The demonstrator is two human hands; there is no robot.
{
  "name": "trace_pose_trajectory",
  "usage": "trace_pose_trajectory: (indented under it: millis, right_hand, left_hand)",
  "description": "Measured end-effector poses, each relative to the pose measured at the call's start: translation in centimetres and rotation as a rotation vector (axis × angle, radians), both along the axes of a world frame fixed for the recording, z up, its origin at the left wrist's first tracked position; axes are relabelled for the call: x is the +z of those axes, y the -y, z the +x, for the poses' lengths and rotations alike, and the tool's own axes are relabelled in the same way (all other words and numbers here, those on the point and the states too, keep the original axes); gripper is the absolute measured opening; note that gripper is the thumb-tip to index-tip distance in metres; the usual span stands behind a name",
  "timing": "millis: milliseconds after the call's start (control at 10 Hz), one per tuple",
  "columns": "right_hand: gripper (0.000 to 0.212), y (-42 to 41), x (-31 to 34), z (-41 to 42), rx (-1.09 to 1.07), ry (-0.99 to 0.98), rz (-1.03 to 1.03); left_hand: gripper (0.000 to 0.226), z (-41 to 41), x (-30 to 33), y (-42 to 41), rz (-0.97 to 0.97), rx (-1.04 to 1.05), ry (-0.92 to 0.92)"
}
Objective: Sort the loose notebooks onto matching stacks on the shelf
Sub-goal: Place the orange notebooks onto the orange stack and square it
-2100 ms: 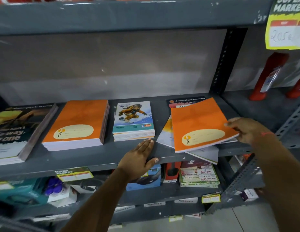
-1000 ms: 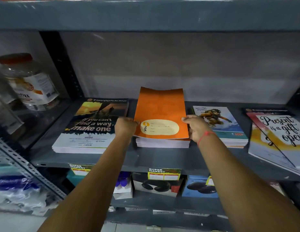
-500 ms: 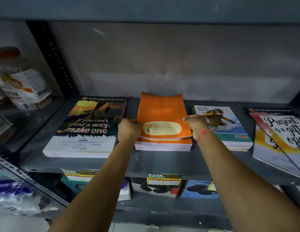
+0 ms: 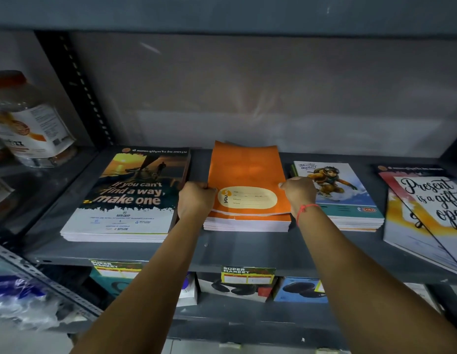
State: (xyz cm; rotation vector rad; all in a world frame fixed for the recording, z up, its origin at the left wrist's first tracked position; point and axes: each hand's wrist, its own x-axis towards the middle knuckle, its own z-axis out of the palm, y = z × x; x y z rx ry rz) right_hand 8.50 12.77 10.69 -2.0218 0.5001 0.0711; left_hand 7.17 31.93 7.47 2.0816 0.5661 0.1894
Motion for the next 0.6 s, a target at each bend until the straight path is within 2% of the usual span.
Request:
trace_pose_trajectory:
  millis: [300,400,600]
  right_hand:
    - [0.029,0.1,-0.4,0.2,0.007,0.035,0.002]
    - [0.025,0.2,-1.4,0.6,-0.034,0.047,-0.017]
    - [0.016,-0.2,-2.6,1.3,-0.076,0.054,-0.062]
  left_hand:
    - [0.032,-0.5,0.0,0.5,0.076,-0.004,-0.002]
    - [0.021,-0.7,0.0,0.5,0.096,-0.018,0.021]
    - [0.020,-0.8,-0.4,0.1,0.071,-0.040,0.035]
